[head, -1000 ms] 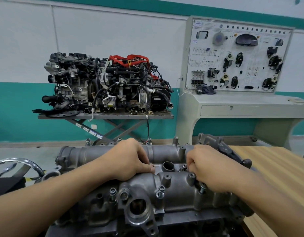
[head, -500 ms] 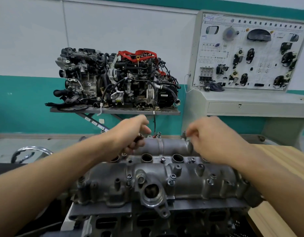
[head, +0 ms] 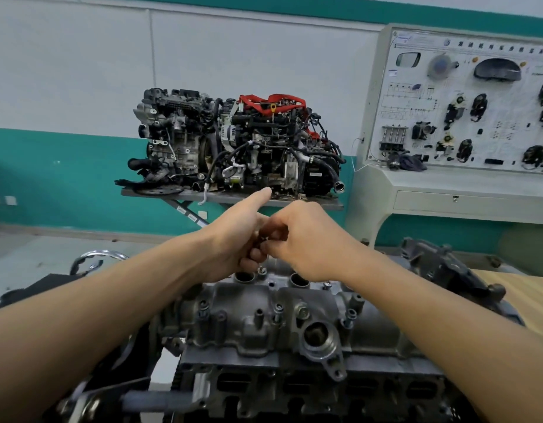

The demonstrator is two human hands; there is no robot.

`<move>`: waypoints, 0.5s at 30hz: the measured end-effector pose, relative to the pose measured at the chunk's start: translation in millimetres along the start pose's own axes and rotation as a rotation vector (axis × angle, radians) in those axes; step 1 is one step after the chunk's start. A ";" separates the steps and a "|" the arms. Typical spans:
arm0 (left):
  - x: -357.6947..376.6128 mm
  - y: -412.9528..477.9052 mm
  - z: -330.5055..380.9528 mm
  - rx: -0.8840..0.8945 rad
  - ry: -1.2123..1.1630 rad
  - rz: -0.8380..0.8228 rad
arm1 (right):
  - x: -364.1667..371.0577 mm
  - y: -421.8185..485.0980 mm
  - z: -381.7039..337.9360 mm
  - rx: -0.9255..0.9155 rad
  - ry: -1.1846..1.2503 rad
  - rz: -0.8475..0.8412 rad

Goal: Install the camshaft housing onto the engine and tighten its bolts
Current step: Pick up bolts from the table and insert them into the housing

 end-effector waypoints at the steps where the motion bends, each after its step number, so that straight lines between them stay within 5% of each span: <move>1: -1.3 -0.8 -0.7 -0.003 0.013 0.002 | 1.3 1.8 0.2 0.008 0.016 -0.001; 12: -31.2 -10.8 0.0 0.079 0.038 0.047 | 10.1 14.2 -7.4 -0.061 0.112 0.097; 15: -36.4 -14.3 -2.4 0.113 0.103 -0.055 | 13.1 14.6 -7.1 -0.064 0.098 0.104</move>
Point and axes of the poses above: each hand's wrist, its own y-axis towards the middle knuckle, its own x-axis out of the palm, z = x × y, the point moved 7 cm from there along y, towards the middle knuckle, and after that the axes turned 10 degrees about y, right-handed, at the moved point
